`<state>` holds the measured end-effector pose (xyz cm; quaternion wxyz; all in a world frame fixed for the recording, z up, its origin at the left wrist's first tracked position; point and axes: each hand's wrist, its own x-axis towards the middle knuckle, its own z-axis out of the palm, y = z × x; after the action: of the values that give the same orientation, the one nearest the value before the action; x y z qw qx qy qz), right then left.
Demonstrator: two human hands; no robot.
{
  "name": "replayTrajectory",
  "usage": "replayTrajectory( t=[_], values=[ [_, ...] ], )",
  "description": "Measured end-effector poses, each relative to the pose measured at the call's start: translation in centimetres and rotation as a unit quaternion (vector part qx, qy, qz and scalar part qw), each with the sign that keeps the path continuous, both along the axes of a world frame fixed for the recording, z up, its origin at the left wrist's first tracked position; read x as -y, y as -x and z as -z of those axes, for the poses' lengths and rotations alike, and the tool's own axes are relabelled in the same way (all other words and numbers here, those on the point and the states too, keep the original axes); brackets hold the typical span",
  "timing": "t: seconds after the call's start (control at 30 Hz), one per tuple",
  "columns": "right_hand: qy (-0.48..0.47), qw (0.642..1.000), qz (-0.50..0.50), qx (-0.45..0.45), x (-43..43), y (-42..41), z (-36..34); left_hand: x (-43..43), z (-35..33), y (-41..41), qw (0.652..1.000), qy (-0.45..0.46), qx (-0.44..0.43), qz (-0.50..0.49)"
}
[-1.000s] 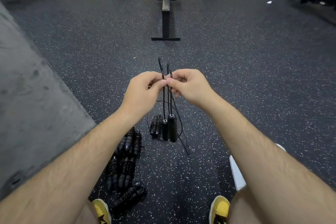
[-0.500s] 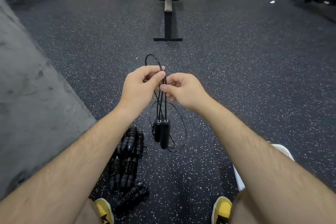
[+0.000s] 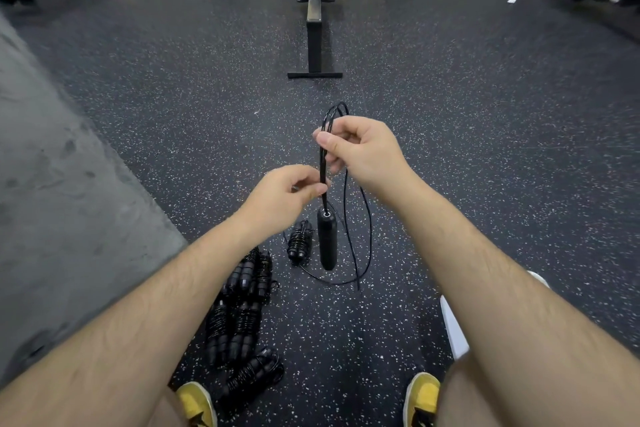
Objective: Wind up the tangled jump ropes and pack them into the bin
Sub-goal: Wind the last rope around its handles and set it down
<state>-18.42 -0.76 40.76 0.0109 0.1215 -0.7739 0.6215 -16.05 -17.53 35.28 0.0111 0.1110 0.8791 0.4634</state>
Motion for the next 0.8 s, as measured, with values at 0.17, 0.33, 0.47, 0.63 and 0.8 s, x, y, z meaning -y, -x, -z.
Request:
replayTrajectory(
  t=[0.17,0.33,0.47,0.63,0.8],
  values=[
    [-0.001,1.000,0.000,-0.021,-1.0,0.1,-0.2,-0.6,-0.6,-0.3,1.000,-0.020,-0.013,0.010],
    [-0.001,1.000,0.003,-0.012,-1.2,0.2,0.0,-0.8,-1.4,-0.7,0.999,-0.017,-0.037,0.011],
    [-0.071,0.996,-0.052,0.008,-0.8,0.0,0.8,-0.4,-2.7,-0.7,0.996,-0.038,-0.074,-0.011],
    [-0.097,0.977,-0.169,0.091,-0.7,-0.5,1.4,0.8,-4.2,-0.4,0.991,-0.111,-0.058,-0.040],
    [-0.160,0.973,-0.156,0.049,0.0,-1.0,2.1,1.9,-4.5,0.3,0.984,-0.157,-0.040,-0.078]
  ],
)
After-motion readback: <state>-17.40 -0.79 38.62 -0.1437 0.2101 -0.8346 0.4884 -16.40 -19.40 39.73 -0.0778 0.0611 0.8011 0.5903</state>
